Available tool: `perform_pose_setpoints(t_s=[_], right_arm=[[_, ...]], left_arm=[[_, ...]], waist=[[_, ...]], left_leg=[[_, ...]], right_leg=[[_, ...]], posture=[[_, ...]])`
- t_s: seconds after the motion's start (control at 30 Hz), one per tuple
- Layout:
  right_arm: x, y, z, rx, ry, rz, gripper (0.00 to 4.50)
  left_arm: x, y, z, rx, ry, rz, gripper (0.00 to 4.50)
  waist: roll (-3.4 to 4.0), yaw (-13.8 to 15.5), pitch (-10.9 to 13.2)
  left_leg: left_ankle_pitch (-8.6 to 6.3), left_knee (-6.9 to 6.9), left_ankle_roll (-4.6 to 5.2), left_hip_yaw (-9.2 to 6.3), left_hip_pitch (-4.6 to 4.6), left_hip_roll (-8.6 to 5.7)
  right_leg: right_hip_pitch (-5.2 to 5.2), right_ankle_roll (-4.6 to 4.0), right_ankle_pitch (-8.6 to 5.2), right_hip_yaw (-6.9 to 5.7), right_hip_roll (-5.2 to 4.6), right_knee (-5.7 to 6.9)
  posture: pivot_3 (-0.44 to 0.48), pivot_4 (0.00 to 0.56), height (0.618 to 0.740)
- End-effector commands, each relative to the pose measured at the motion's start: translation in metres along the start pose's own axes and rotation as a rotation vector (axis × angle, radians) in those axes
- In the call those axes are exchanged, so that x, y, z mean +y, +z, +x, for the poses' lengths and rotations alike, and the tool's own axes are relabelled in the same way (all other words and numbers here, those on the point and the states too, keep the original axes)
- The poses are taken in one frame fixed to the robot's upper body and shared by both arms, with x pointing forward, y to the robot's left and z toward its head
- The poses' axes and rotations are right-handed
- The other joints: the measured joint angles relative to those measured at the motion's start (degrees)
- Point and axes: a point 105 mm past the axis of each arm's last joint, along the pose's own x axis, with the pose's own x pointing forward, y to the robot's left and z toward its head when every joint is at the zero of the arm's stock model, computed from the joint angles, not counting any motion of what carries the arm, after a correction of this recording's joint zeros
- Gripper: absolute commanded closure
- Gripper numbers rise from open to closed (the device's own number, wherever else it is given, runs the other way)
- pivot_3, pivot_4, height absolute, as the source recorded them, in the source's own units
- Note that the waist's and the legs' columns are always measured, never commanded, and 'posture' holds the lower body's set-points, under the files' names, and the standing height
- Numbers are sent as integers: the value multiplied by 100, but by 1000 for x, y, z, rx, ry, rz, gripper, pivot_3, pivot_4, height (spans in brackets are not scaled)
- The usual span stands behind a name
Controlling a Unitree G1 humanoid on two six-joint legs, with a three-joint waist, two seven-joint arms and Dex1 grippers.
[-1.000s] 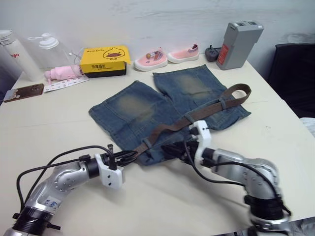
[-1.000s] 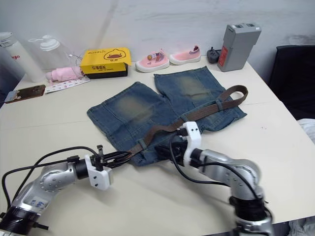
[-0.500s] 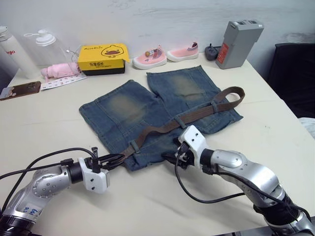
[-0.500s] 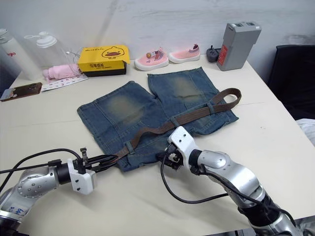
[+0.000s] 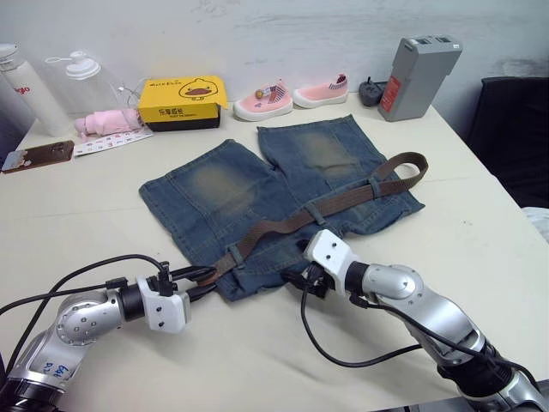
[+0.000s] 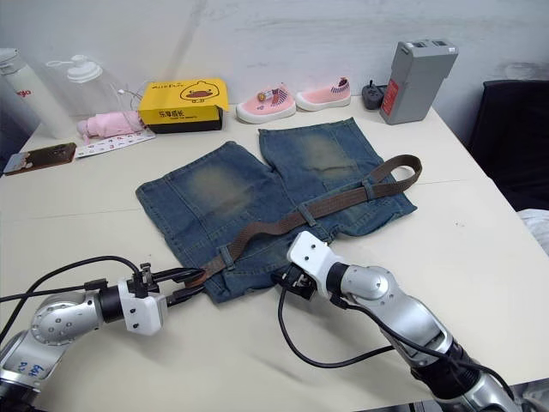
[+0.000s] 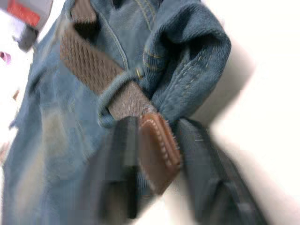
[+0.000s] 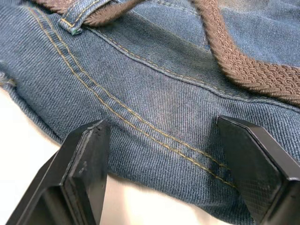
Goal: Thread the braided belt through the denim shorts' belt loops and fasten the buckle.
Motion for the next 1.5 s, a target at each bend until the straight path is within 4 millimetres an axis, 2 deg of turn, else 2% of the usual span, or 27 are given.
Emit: perform_pose_setpoints(t_s=[0.03, 0.2, 0.4, 0.5, 0.63, 0.67, 0.9, 1.23, 1.37, 1.5], right_arm=[[1, -9, 1, 38, -6, 28, 622], [2, -8, 3, 35, -10, 38, 622], [2, -8, 4, 31, -17, 43, 622], [3, -7, 4, 31, -19, 46, 622], [3, -7, 4, 32, -22, 51, 622], [3, -7, 4, 32, -23, 53, 622], [-4, -9, -1, 43, -62, 58, 622], [-7, -14, 0, 63, -76, 67, 622], [-10, -16, 1, 74, -92, 74, 622], [-16, -15, 0, 75, -102, 68, 622]], left_arm=[[10, 4, -6, -11, 32, -61, 1881], [13, 2, -7, 0, 56, -155, 1881], [18, 1, -5, 2, 73, -113, 1881], [18, 6, -4, -20, 59, -77, 2604], [18, 7, -4, -23, 49, -54, 4273], [18, 7, -4, -19, 46, -48, 4446], [22, 4, -11, 25, 66, -14, 4446], [23, -6, -43, 110, 62, 7, 4446], [12, -9, -56, 137, 28, 22, 4446], [-3, -18, -79, 187, -32, 39, 4446]], waist=[[-1, 4, -1], [-1, 1, -1], [-2, 4, -1], [-2, 3, -2], [-2, 6, -2], [-2, 7, -2], [-2, 5, -2], [-1, 10, 0], [-7, 11, -3], [-7, 7, -3]], left_leg=[[0, 3, 1, -1, 0, 0], [-6, 5, 12, -3, 1, 0], [-5, 6, 10, -3, 1, 0], [-5, 7, 9, -3, 1, 0], [-5, 7, 8, -2, 1, 0], [-5, 7, 8, -3, 1, 0], [-5, 7, 8, -2, 1, 0], [-7, 7, 8, -2, 0, 1], [-10, 12, 14, -1, 0, -1], [-11, 12, 13, -1, -2, 2]], right_leg=[[0, 0, 0, 0, 0, 3], [0, -2, -1, 0, 1, 12], [-1, -2, -1, 1, 0, 15], [-1, -3, -1, 1, 0, 16], [-2, -4, -2, 3, 0, 16], [-1, -4, -2, 3, 0, 16], [-1, -4, -2, 2, 0, 17], [-4, -9, -5, 4, -1, 19], [-1, -9, -5, 2, -1, 21], [-6, -15, -8, 3, -2, 26]], posture=[[0, 150, 636], [0, 150, 636], [0, 150, 636], [0, 150, 636], [0, 150, 636], [0, 150, 636], [0, 150, 636], [0, 150, 636], [0, 150, 636], [0, 150, 636]])
